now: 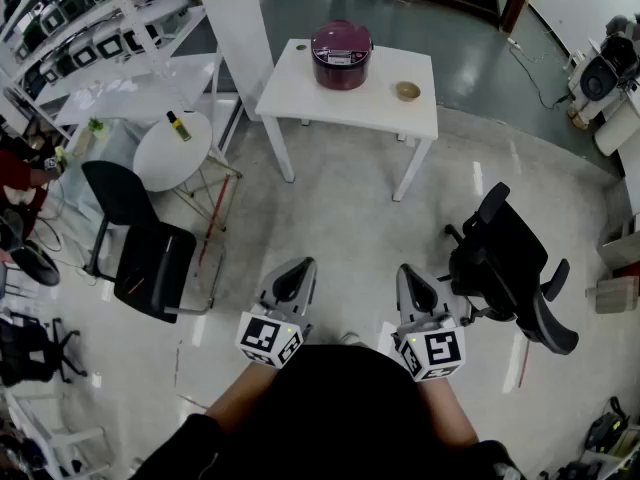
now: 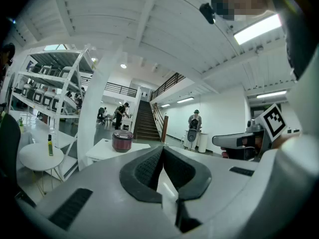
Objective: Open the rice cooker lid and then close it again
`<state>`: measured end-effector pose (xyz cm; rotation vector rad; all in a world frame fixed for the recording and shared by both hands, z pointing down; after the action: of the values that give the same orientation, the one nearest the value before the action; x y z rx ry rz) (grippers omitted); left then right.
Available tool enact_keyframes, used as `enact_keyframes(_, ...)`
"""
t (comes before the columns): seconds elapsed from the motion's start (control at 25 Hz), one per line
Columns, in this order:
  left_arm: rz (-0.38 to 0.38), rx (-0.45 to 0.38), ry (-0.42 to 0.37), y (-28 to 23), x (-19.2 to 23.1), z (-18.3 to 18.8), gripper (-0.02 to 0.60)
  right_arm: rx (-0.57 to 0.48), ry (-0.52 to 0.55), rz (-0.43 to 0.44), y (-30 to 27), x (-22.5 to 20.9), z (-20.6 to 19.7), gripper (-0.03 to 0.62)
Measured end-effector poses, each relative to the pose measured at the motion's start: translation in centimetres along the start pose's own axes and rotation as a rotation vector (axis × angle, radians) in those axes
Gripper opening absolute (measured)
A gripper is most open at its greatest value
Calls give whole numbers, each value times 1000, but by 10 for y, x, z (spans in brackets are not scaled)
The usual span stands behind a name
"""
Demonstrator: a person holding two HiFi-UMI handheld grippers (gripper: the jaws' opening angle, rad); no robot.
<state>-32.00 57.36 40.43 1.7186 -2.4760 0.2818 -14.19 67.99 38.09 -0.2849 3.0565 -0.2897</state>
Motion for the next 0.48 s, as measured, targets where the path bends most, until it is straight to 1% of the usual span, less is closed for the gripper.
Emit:
enact_keyframes(0.12, 0, -14, -11, 0, 1, 2, 3, -19, -20, -16, 1, -4, 0, -8)
enact_keyframes(0.28, -2, -20, 1, 6, -2, 2, 3, -60, 9, -30, 7, -3, 6, -6)
enact_keyframes(0.48, -13, -43, 14, 9, -7, 2, 3, -64, -4, -29, 14, -2, 4, -6)
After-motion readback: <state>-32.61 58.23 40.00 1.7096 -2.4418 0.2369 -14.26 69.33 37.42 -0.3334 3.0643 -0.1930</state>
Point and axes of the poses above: the fingertips, and each gripper's own axes: y backward along the fingers, x to its left, z out of its top, the point moved 4 cm from there along y, backward along the fingers, and after that the axes turned 9 degrees about -z, right-handed, at the moved point
